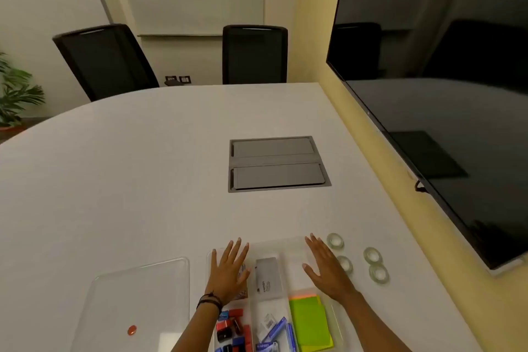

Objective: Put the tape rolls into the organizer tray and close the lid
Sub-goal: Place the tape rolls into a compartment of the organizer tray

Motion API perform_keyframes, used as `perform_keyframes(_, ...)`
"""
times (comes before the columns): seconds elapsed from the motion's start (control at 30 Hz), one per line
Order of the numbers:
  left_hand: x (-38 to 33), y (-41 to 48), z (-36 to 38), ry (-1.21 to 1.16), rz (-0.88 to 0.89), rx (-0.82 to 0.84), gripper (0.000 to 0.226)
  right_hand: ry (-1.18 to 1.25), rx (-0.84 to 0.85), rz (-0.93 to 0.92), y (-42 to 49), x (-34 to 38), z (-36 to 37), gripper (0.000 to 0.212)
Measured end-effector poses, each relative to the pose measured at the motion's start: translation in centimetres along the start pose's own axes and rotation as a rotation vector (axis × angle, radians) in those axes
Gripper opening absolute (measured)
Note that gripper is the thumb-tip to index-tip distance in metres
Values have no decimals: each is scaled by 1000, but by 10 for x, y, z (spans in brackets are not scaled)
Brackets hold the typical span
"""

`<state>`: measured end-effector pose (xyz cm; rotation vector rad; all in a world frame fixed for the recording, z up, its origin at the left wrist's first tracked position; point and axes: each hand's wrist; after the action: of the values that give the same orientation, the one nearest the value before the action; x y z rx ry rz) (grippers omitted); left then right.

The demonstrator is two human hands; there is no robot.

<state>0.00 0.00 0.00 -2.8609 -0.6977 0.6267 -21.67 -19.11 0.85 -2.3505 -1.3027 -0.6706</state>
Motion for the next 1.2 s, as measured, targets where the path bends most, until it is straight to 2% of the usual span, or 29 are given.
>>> perform_keyframes(0.17,6,3,6,-33,89,-101,61,64,-15,117,-4,-10,-4,61)
perform_keyframes(0.27,9,11,13,45,-1,6,88,108,-90,203,5,-14,-8,50)
perform_keyframes(0.37,10,14,11,43,-30,68,83,129,-83,294,16,-24,-12,42)
perform_keyframes(0.47,11,13,15,5,-13,5,92,101,-1,339,27,-40,-16,42)
perform_keyframes(0.57,10,13,18,-64,36,-122,64,136,55,401,38,-50,-22,47)
perform_keyframes(0.67,9,13,20,-120,45,-136,56,149,80,457,49,-59,-29,50)
perform_keyframes(0.87,13,14,23,2,34,-221,60,54,95,521,67,-73,-36,52)
perform_keyframes(1.07,10,14,14,-9,52,-88,62,69,144,502,67,-74,-31,49)
perform_keyframes(1.2,9,14,13,3,44,-89,70,66,78,488,61,-71,-25,51)
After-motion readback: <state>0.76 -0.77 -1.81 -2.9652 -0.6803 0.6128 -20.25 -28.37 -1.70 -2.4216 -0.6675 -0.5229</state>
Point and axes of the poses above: each hand's wrist, its own y-axis towards the middle knuckle, its own z-axis out of the palm, x = y × z, and after that the axes turned 4 degrees about x, right-handed
